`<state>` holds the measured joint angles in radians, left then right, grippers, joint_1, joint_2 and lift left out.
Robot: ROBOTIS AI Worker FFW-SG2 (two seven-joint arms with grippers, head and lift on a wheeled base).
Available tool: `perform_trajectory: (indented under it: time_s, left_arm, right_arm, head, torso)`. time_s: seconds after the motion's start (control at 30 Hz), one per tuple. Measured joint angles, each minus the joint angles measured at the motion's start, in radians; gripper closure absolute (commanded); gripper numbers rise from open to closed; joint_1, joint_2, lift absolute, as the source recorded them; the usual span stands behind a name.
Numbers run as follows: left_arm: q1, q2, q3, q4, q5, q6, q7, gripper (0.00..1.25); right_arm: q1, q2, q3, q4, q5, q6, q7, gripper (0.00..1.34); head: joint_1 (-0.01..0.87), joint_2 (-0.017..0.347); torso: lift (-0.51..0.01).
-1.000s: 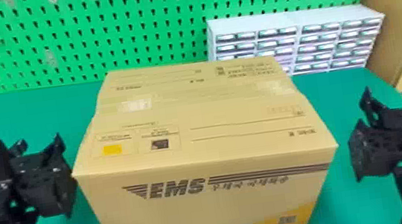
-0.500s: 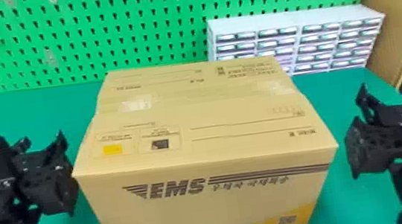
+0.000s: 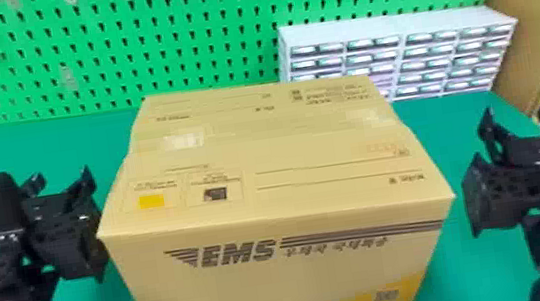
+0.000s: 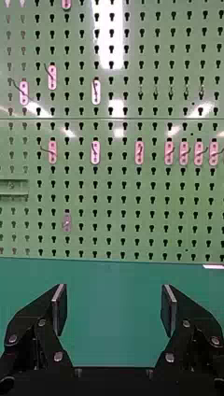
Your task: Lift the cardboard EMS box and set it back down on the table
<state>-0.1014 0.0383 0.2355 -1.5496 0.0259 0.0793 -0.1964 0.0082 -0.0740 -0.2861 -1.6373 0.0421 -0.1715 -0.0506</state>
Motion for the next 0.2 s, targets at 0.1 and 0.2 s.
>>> perform_trajectory:
  time_s: [0.1,0.2]
  left_arm:
    - [-0.003,0.0,-0.004,-0.001,0.0,0.0,0.0,0.46]
    - [-0.004,0.0,-0.008,-0.001,-0.001,0.002,0.0,0.46]
  right_arm:
    - [-0.003,0.0,-0.002,0.001,-0.001,-0.006,0.0,0.5]
    - [-0.006,0.002,-0.002,0.002,0.0,-0.008,0.0,0.5]
  head:
    - [0.678,-0.014]
    - [0.678,-0.014]
  torso:
    - [-0.096]
    - [-0.096]
